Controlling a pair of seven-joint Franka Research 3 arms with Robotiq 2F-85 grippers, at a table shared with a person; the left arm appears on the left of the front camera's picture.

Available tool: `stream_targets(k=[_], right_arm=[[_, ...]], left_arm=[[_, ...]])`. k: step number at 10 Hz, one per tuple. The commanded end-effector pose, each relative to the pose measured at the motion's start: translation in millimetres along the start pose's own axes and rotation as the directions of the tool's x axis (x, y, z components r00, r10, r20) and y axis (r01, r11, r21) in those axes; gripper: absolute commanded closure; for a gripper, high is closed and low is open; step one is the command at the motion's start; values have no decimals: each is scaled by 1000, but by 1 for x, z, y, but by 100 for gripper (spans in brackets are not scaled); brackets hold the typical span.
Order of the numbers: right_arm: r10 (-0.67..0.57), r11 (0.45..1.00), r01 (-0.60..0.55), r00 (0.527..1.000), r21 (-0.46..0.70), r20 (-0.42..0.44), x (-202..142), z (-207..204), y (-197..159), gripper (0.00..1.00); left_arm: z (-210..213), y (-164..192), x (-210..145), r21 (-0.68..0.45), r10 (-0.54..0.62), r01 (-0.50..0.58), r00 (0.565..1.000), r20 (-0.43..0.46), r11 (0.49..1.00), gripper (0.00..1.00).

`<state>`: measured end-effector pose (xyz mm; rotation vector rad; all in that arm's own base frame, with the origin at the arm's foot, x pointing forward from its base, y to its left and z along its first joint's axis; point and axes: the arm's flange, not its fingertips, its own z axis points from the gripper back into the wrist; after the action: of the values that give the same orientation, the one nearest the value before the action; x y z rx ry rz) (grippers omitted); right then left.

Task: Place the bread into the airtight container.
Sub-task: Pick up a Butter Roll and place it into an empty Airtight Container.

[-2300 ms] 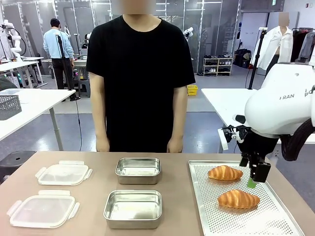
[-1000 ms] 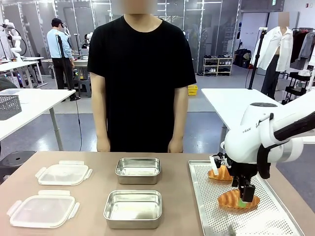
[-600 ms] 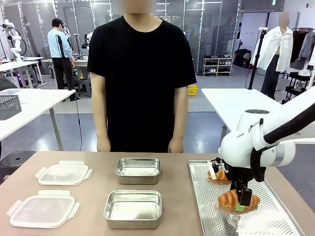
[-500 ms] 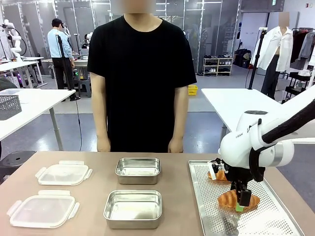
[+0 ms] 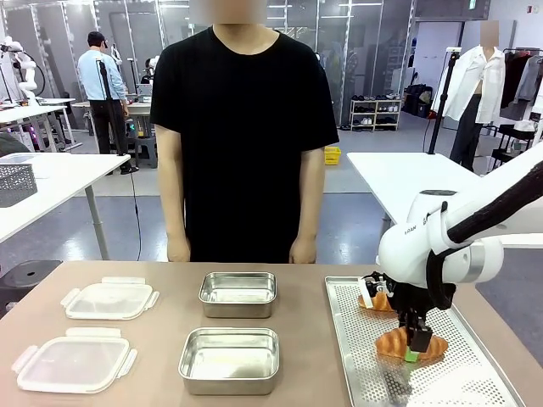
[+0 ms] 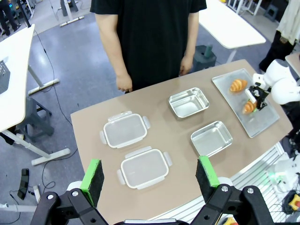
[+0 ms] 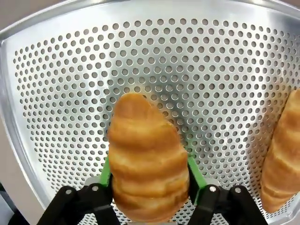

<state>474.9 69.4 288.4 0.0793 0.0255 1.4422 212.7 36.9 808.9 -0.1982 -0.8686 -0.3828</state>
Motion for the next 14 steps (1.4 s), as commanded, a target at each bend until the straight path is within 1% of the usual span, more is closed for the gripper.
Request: stream_targets(k=[1,3,4,5,6,7,8,9,10,12,13,14], right_arm=[[9,999,-9,1000,42,15,0,-1,0,51],[6,1000,-7,1000,17,29,2,25,11,51],[29,999,-30,999,24,33,4,38,17,51],[70,996,-73,996,41,63,8,57,25,51],[69,997,-70,997,21,37,15,76,33,51],[80,996,-82,995,29,60,28,91,42,51],[55,998,-58,996,35,76,44,102,51,51],[39,998,-42,997,37,70,62,110,62,51],[70,997,-70,995,9,75,88,120,78,51],[104,995,-104,992,-6,64,156,121,91,51],[128,992,-127,991,-4,33,188,116,99,51],[133,991,-134,990,13,50,220,112,105,51]], left_arm=[[0,0,1,-1,-1,1,1000,1,1000,0],[0,0,1,-1,-1,1,1000,1,1000,0],[0,0,1,-1,-1,1,1000,1,1000,0],[0,0,1,-1,-1,1,1000,1,1000,0],[0,0,1,-1,-1,1,1000,1,1000,0],[0,0,1,-1,-1,1,1000,1,1000,0],[0,0,1,-1,-1,1,1000,1,1000,0],[0,0,1,-1,-1,1,1000,1,1000,0],[0,0,1,-1,-1,1,1000,1,1000,0],[0,0,1,-1,-1,1,1000,1,1000,0],[0,0,1,-1,-1,1,1000,1,1000,0],[0,0,1,-1,-1,1,1000,1,1000,0]])
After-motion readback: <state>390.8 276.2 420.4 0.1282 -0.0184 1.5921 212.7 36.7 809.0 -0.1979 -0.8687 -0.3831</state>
